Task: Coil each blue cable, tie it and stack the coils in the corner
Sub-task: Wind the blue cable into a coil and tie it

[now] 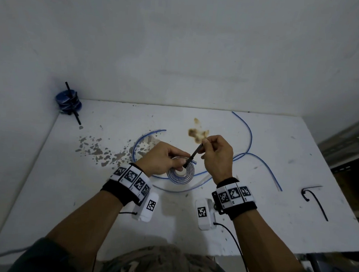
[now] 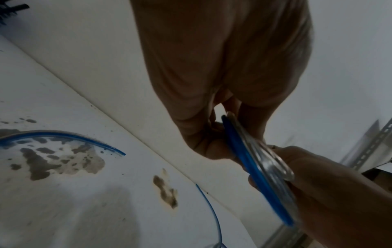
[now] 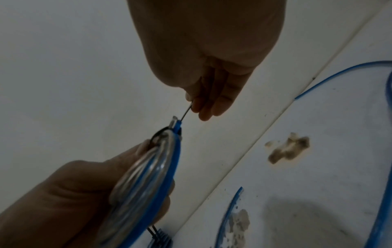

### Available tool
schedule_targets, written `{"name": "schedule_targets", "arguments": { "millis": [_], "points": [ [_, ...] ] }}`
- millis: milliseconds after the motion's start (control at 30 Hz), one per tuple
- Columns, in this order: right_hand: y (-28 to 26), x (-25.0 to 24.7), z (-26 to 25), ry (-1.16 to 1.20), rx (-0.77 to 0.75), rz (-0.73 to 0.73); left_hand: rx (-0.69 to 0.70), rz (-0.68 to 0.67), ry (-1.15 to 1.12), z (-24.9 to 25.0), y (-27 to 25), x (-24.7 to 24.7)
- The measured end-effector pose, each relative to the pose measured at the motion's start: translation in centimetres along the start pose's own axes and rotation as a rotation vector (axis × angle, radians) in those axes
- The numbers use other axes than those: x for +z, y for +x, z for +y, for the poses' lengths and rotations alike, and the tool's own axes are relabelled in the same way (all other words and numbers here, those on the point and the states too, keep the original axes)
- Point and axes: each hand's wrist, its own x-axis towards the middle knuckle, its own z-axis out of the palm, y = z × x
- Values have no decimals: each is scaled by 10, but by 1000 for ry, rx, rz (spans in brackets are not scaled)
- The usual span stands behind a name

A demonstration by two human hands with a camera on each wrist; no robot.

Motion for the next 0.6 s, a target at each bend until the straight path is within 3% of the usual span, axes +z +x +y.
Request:
{"name": "schedule_targets", "arguments": {
  "millis": [133, 433, 600],
  "points": [
    [0, 6, -9, 96, 97, -63, -37, -96, 62, 3, 0, -10],
    [9, 16, -20, 252, 328, -54, -8, -55, 25, 3, -17, -4],
    [13, 35, -20, 257, 340, -84, 1, -41, 42, -3, -18, -18]
  ]
}}
